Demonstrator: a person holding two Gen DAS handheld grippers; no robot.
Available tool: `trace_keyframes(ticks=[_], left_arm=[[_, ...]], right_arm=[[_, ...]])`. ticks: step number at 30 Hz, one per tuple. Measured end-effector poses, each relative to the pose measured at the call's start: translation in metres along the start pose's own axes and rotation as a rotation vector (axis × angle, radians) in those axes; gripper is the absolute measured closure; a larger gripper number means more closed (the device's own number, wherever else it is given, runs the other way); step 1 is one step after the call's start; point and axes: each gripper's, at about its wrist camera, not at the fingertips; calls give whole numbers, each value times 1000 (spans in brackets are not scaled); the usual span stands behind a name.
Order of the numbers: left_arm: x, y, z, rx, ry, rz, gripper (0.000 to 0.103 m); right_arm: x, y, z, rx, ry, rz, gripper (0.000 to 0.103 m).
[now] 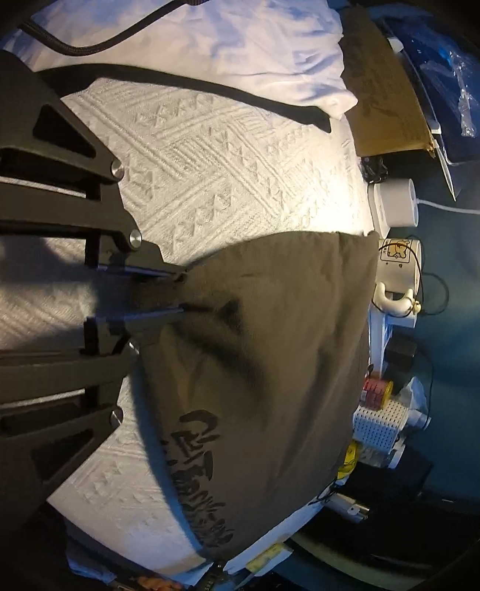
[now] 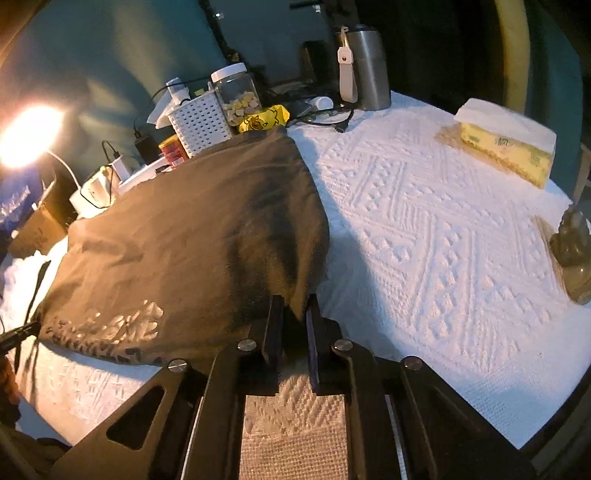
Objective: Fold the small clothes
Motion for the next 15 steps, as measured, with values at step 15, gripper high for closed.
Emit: trace_keyframes(ticks=[15], left_arm=[[9, -33, -7, -18, 12, -33, 93]], right_arm=[[-3, -34, -3, 31, -65, -34, 93]])
Point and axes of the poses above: each gripper's, at about its wrist camera, not at the fingertips, and y roughly the way its jaws point, x to its right, z to its top, and after that the axes turned 2 degrees about x, right-handed
